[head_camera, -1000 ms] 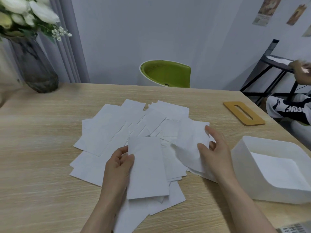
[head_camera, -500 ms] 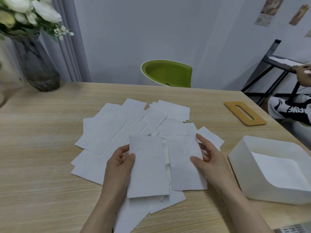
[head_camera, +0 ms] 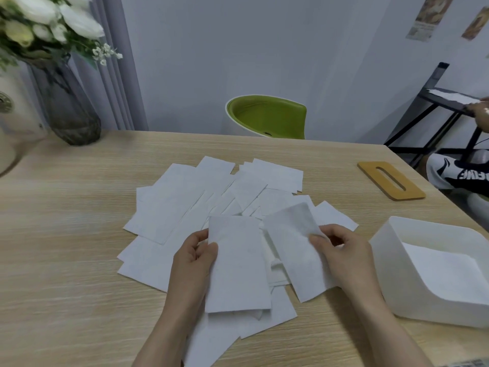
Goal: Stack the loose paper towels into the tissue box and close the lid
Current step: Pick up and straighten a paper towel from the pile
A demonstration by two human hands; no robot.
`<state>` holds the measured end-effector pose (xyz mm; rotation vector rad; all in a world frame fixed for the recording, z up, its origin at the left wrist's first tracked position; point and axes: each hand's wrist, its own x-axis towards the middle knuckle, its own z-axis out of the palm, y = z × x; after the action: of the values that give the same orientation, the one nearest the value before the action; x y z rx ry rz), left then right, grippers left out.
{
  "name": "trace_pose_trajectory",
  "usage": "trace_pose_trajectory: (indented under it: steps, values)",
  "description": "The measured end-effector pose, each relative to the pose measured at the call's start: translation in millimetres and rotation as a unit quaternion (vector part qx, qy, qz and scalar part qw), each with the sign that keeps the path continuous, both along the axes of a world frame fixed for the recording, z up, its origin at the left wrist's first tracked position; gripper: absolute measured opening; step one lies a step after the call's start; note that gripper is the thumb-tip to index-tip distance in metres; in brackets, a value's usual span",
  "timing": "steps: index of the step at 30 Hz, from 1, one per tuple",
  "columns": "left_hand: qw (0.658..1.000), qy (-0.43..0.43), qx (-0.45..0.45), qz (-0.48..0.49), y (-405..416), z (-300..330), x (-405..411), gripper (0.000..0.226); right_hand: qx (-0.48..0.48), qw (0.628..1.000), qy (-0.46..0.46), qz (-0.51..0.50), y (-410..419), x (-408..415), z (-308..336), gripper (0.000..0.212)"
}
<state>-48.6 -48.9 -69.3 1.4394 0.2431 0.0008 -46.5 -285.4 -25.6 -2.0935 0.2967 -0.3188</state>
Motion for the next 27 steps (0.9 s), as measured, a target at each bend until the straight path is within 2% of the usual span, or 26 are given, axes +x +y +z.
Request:
trace_pose_trajectory:
  steps: [3, 6, 8, 16, 27]
  values:
    - [1.000, -0.002, 0.001, 0.000, 0, 1, 1, 0.019, 0.098, 0.995, -0.008, 0.014, 6, -1, 11, 0.014]
    - [1.000, -0.002, 0.004, 0.002, 1, -1, 2, 0.022, 0.243, 0.970, 0.010, 0.025, 17, -1, 23, 0.008]
    - [1.000, 0.003, 0.004, 0.004, 1, -2, 2, 0.023, 0.292, 0.955, 0.026, 0.037, 28, -3, 25, 0.005]
    - [1.000, 0.008, 0.002, 0.007, 2, -2, 2, 0.024, 0.322, 0.941, 0.057, 0.084, 83, -9, 9, 0.011]
    - [1.000, 0.012, -0.022, 0.011, 0, -1, 3, 0.021, 0.293, 0.950, 0.080, 0.074, 91, -8, -1, 0.010]
